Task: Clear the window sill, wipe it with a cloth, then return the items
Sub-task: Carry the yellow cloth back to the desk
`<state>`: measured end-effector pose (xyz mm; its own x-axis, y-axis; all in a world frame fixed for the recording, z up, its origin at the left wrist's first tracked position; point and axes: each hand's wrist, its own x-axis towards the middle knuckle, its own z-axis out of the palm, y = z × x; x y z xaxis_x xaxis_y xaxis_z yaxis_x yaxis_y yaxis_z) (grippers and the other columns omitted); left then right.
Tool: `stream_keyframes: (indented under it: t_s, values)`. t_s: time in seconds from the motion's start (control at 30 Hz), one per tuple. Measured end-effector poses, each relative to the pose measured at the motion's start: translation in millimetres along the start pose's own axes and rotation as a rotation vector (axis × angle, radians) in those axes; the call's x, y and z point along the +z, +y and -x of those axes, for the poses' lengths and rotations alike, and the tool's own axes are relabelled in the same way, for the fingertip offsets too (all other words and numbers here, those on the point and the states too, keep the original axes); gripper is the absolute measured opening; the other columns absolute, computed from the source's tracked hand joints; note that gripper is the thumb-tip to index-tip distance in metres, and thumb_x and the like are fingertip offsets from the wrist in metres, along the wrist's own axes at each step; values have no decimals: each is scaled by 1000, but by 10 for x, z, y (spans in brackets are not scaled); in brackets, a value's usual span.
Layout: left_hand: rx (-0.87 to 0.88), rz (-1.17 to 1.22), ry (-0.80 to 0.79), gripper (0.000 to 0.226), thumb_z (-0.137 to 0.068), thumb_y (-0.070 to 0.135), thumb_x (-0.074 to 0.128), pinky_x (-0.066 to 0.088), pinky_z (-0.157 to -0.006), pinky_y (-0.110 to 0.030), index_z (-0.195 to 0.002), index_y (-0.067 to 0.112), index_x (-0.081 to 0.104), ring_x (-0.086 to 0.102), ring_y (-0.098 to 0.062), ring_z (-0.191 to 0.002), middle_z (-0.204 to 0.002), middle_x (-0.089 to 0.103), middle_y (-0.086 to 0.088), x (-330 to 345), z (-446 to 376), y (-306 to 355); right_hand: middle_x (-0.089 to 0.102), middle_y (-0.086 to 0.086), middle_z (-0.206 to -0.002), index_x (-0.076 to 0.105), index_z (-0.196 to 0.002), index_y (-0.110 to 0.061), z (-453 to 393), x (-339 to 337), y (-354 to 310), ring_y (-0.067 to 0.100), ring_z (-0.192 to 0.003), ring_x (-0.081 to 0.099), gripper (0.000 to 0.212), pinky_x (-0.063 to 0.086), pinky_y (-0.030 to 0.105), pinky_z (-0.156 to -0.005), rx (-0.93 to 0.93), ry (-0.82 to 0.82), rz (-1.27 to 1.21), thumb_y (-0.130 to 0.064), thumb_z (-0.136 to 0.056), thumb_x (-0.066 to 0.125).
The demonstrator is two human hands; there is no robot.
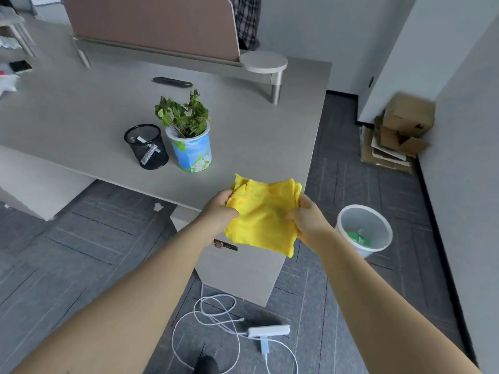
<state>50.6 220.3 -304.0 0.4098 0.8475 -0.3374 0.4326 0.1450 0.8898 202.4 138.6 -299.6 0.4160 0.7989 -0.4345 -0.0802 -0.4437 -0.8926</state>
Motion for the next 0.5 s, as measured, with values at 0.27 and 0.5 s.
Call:
stream_keyframes:
  t_s: [0.27, 0.5]
  values:
    - [-15, -54, -103, 57, -73, -3, 46, 43, -85, -33, -127, 15, 43, 53, -28, -106, -122, 55, -13, -124, -1154, -46, 56, 12, -108, 51, -120, -14, -981, 273, -69, 37, -109, 52, 55, 45, 53, -98, 56, 155, 95, 13, -76, 34]
    - [-60, -73, -23, 56, -69, 6, 55, 44, -93, -37, -124, 10, 46, 53, -29, -108, -119, 57, -12, -262, -1451, -203, 51, 7, -82, 51, -106, -9, -1340, 403, -40, 23, -72, 46, 29, 36, 28, -54, 74, 270, 266, 3, -80, 45]
